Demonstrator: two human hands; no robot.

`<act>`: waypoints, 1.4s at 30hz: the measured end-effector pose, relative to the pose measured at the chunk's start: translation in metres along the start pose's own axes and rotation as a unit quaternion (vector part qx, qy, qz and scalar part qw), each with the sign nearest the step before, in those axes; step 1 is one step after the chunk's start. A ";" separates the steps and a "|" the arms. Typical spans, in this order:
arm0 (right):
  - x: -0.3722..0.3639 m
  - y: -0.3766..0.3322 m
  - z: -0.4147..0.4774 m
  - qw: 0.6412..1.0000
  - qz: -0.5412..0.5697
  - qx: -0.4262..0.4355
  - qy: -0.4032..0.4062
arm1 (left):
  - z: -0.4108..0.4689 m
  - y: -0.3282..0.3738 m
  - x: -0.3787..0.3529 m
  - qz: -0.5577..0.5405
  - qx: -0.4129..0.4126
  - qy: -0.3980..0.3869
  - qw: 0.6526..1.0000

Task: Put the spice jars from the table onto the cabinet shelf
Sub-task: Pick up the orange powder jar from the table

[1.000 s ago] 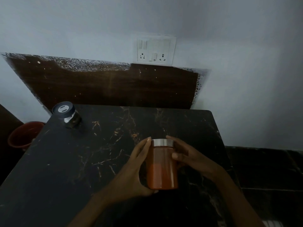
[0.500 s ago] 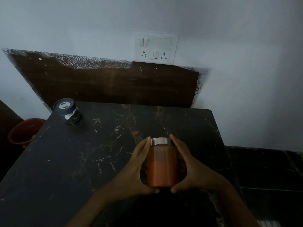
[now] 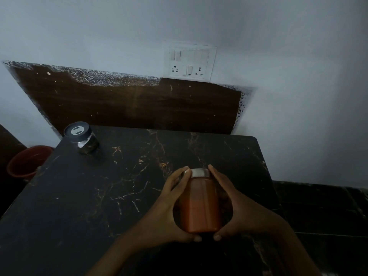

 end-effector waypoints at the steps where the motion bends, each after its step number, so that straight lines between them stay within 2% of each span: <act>1: -0.001 0.000 0.000 1.000 -0.003 0.002 0.004 | -0.001 0.000 -0.001 -0.002 0.003 -0.006 1.000; 6: -0.010 -0.001 0.004 0.998 -0.055 0.026 0.013 | 0.004 -0.002 -0.004 0.104 -0.023 -0.025 0.994; 12: -0.001 0.003 0.001 1.000 0.005 -0.001 -0.016 | 0.000 0.002 0.002 -0.014 0.011 -0.022 1.000; 15: -0.003 0.004 -0.001 0.999 0.011 -0.014 -0.040 | -0.001 0.005 0.003 -0.034 0.015 -0.023 0.999; 17: -0.005 0.003 -0.001 1.000 0.001 -0.006 -0.028 | -0.002 0.005 0.002 -0.043 0.021 -0.031 0.998; 24: -0.010 -0.003 0.005 0.998 -0.050 0.028 0.016 | 0.005 0.004 -0.004 0.081 -0.011 -0.031 0.996; 32: 0.000 0.001 0.001 1.000 0.019 -0.008 -0.017 | 0.005 0.007 0.003 -0.042 0.013 -0.023 0.999; 35: -0.002 0.000 0.003 1.000 0.010 0.001 0.009 | 0.004 0.005 0.002 -0.016 0.016 -0.035 0.999; 39: -0.006 -0.005 0.008 0.999 -0.019 0.021 0.027 | 0.008 0.005 0.000 0.077 -0.005 -0.033 0.996; 42: -0.005 -0.008 0.009 0.999 -0.018 0.026 0.028 | 0.011 0.007 0.002 0.061 -0.001 -0.017 0.998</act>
Point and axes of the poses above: each hand's wrist, its own z-axis towards the middle knuckle, its own x-axis out of the back of the hand, y = z × x, the point moved 4 cm from there along z, towards the middle knuckle, and after that the axes turned 10 degrees about y, right-handed, at the moved point
